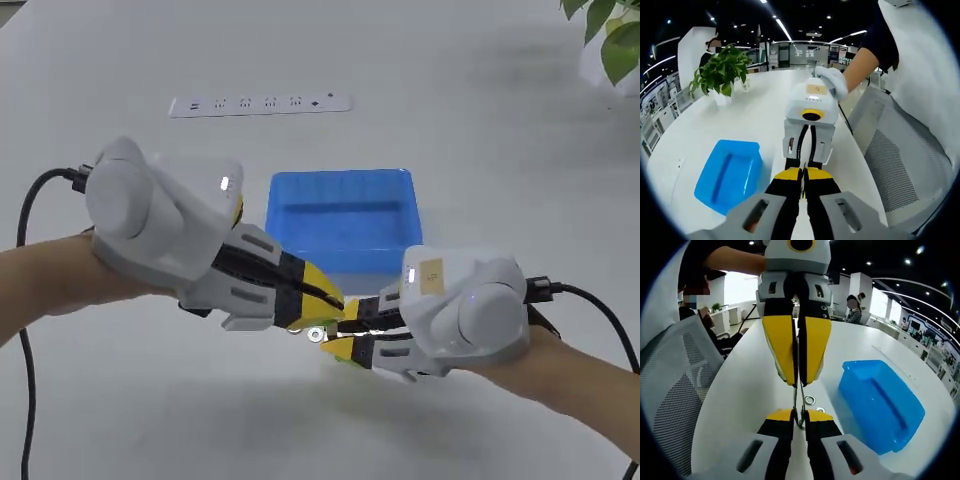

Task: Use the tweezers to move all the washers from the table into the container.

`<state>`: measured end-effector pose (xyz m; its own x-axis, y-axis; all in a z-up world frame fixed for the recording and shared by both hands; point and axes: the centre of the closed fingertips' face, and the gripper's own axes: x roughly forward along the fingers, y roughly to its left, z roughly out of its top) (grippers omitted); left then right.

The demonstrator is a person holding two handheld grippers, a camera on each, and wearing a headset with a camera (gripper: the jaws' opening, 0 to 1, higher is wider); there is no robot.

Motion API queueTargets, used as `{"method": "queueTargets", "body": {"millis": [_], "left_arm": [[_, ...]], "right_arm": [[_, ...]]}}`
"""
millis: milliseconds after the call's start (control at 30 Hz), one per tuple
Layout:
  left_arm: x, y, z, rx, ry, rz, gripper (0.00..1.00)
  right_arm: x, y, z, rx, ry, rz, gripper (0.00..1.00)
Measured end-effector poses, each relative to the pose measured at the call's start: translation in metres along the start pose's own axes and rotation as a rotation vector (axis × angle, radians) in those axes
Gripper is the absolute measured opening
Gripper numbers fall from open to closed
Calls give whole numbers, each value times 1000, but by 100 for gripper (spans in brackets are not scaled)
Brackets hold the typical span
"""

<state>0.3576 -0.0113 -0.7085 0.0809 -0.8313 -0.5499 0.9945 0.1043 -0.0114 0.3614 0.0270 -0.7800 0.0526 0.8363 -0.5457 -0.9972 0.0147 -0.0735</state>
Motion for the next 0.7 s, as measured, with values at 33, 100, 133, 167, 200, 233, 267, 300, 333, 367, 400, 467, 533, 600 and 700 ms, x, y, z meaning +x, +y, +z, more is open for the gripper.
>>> {"method": "queueTargets", "body": {"millis": [33,100,133,167,200,233,267,300,333,367,400,467,533,600,700], "left_arm": [[0,0,0,0,2,1,6],[0,0,0,2,5,3,6],[0,0,0,-3,6,8,6],[0,1,0,-9,6,14,6],[0,2,0,-19,5,26,6],[0,3,0,-31,5,31,6],[-1,2,0,-39,9,32,6],[-1,1,-1,-48,13,32,7],[-2,-2,-1,-84,18,23,7],[-2,-4,-1,-100,16,19,9],[-3,-4,-1,-99,15,19,10],[-4,-5,-7,-71,48,39,14],[-4,-7,-11,-68,63,51,21],[-7,-7,-9,-71,47,75,24],[-12,-13,2,-141,-37,90,28]], "right_arm": [[0,0,0,-5,0,-4,9],[0,0,0,0,1,-10,9],[0,-1,0,3,0,-12,9],[-1,-1,0,6,0,-13,9],[-1,-1,0,12,1,-14,9],[0,-1,0,20,0,-15,9],[0,-1,0,20,0,-16,9],[0,-1,0,14,1,-17,9],[0,2,1,1,3,-14,9],[0,3,1,-4,4,-11,9],[0,4,1,-1,5,-12,9],[-1,4,1,6,1,-14,9],[-2,3,1,11,1,-21,9],[-4,2,2,17,0,-26,9],[-10,1,6,29,-9,-34,9]]}}
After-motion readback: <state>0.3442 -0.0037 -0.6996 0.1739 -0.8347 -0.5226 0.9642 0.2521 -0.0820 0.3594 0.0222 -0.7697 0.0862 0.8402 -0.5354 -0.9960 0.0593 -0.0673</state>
